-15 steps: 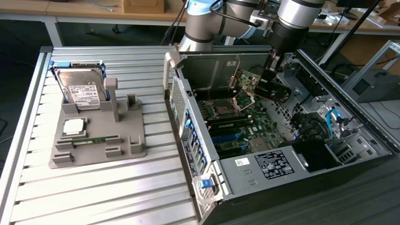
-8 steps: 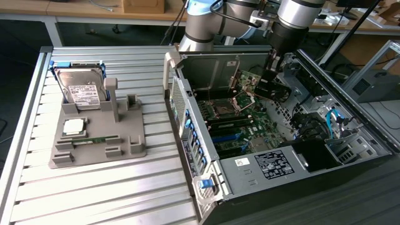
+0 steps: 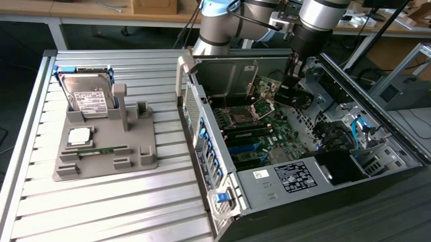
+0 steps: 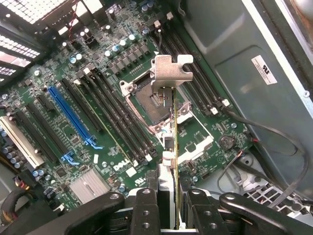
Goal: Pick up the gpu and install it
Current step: 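Insert the gpu into the slot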
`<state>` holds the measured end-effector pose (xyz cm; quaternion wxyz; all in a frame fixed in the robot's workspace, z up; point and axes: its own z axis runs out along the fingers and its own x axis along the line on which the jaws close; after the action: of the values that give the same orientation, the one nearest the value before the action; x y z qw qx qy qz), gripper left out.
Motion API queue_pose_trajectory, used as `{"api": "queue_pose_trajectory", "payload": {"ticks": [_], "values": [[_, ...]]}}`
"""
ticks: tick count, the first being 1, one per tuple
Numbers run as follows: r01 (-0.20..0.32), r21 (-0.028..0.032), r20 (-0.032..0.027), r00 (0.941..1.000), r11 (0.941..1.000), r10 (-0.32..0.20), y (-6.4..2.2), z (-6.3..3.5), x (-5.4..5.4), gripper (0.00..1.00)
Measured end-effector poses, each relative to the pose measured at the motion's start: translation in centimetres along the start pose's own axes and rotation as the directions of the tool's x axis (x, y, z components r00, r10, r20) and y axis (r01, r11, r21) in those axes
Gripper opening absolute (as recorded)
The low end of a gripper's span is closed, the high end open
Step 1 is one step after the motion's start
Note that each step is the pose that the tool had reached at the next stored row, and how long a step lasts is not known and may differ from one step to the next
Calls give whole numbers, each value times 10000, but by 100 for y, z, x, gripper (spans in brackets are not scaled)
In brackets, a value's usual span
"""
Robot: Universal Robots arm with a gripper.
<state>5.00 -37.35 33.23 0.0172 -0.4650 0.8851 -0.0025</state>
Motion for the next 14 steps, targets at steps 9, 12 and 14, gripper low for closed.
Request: {"api": "queue_pose_trajectory", "payload": {"ticks": [9,12,14], "values": [[433,-9,5,9991,9991,-433,0,3,0,27],[562,-12,6,9984,9984,-562,0,3,0,27],[646,-13,7,9979,9979,-646,0,3,0,27]]}}
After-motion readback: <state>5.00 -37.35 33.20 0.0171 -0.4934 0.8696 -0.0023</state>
